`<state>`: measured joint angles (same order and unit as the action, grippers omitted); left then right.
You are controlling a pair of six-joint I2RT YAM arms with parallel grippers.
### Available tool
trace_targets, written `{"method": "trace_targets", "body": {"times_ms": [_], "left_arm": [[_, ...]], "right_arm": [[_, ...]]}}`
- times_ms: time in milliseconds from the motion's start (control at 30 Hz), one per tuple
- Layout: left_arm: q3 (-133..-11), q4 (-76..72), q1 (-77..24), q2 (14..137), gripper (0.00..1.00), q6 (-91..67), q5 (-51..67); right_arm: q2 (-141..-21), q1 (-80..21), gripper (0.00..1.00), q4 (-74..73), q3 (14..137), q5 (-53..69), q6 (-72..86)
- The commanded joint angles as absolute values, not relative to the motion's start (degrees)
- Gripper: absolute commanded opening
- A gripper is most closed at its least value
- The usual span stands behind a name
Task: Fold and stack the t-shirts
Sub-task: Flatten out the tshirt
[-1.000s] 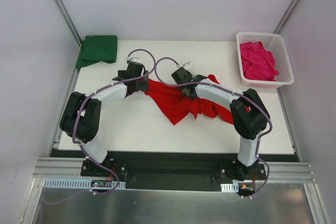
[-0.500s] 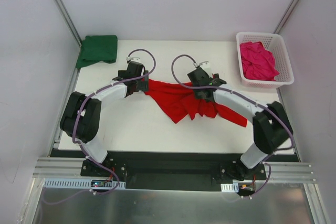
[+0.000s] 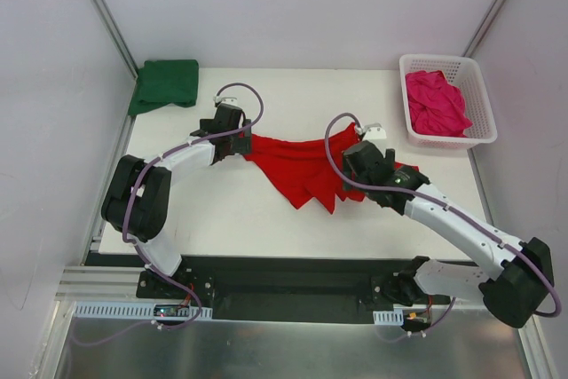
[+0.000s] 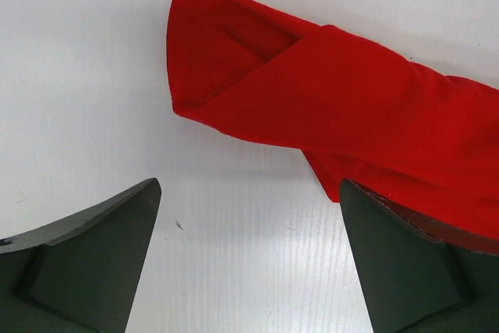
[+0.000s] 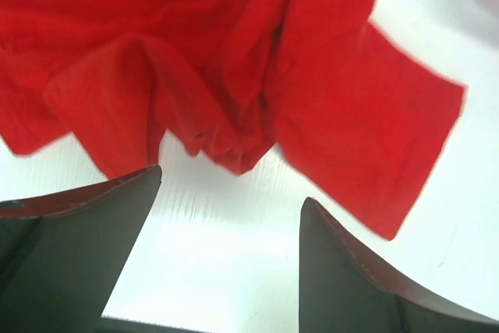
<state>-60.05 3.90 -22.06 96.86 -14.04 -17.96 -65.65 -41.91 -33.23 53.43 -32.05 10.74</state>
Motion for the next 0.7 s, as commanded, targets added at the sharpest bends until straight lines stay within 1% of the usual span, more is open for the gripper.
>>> {"method": "trace_targets", "body": {"times_ms": [0, 200, 300, 333, 433, 667], "left_arm": [[-61.0, 3.3, -22.1, 95.5, 0.99, -14.4, -17.3], [-60.9, 3.3, -22.1, 95.5, 0.99, -14.3, -17.1], [-60.8, 3.3, -22.1, 95.5, 0.99, -14.4, -17.1], [-60.8, 3.3, -22.1, 95.5, 0.99, -14.5, -17.1], [-60.8, 3.3, -22.1, 95.7, 0.99, -14.6, -17.0], [-60.7, 3.3, -22.1, 95.9, 0.99, -14.8, -16.7]], "right_arm": [[-62.6, -44.7, 0.77, -35.0, 49.5, -28.7, 16.4], [-60.2, -51.0, 0.77, -34.6, 44.4, -30.5, 23.2], [-59.4, -53.3, 0.75, -32.7, 41.4, -31.1, 25.7], [-58.8, -53.5, 0.71, -30.6, 39.2, -31.0, 26.2], [-57.5, -53.6, 0.69, -25.8, 36.1, -30.7, 28.4], [-58.4, -52.2, 0.69, -16.1, 29.0, -27.0, 30.5]]}}
